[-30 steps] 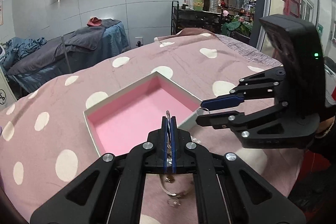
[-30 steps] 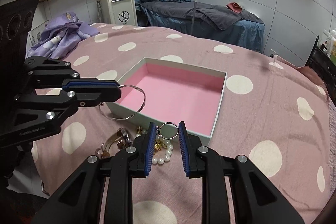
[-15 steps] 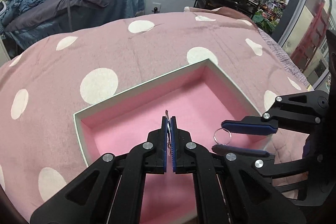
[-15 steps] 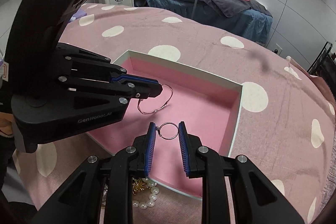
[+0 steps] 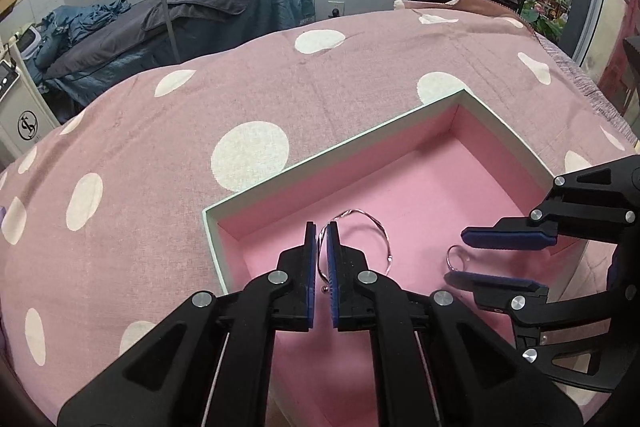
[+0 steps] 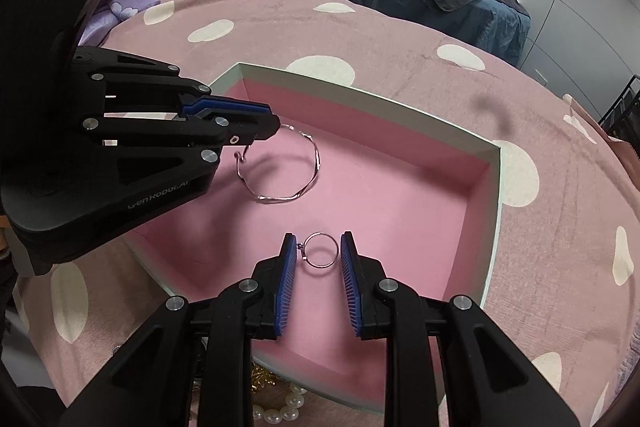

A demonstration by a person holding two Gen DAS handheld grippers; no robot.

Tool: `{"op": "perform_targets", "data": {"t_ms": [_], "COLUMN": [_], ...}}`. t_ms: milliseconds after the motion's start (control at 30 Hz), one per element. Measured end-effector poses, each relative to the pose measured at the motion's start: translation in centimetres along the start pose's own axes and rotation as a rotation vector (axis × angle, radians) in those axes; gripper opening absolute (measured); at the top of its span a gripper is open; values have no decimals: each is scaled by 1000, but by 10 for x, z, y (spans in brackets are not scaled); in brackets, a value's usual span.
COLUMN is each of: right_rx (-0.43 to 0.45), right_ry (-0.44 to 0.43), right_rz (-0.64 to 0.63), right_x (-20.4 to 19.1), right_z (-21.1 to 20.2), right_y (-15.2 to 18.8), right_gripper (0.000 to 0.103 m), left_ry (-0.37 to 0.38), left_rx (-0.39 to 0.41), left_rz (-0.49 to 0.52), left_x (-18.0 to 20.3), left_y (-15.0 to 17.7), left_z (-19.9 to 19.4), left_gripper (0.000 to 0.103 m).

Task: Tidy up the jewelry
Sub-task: 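Lower the bangle into the box and open the left tool while the right tool releases the ring there, then grasp the beige-strap watch with the left tool while the right tool grasps the pearl bracelet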

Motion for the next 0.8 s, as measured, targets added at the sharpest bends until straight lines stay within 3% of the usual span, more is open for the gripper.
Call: {"op": "perform_targets", "data": {"t_ms": [33, 100, 133, 167, 300, 333, 467, 567, 800], "right_rx": [3, 18, 28, 34, 84, 99, 179, 224, 254], "right_ry": [2, -2, -6, -4, 13, 14, 36, 48, 85], "right_rz": [4, 9, 7, 6, 3, 10, 29, 59, 189], "right_x": [1, 1, 0, 0, 0, 0, 3, 5, 26], "right_z": [-1, -4, -7, -9, -27, -33, -63, -85, -110], "right_y": [0, -1, -1, -1, -4, -4, -2, 6, 35], "right_gripper": [24, 34, 37, 42, 48, 51, 71, 83, 90], "left_ry": [0, 2, -7, -21, -33, -48, -96, -84, -79], "left_rx": [2, 18, 34, 56, 106, 126, 208, 244, 267], "left_rz": [1, -6, -10, -14, -2, 0, -55, -74, -54], "left_x": [0, -1, -3, -4, -3, -4, -11, -6, 14], "left_y": [0, -3, -5, -8, -19, -22, -24, -15, 26], "left_z": [-2, -6, -9, -14, -32, -39, -70, -90, -120], "left_gripper": [10, 35, 58, 67, 69, 73, 91, 96, 97]}}
Point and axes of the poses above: each gripper's, at about its wrist camera, not at the fingertips, and z roughly the way its jaws point, x to its right, y to its underside, the point moved 9 cm from there along z, roughly the way its jaws point, and after that the axes turned 9 degrees about x, right-handed, at the moved point
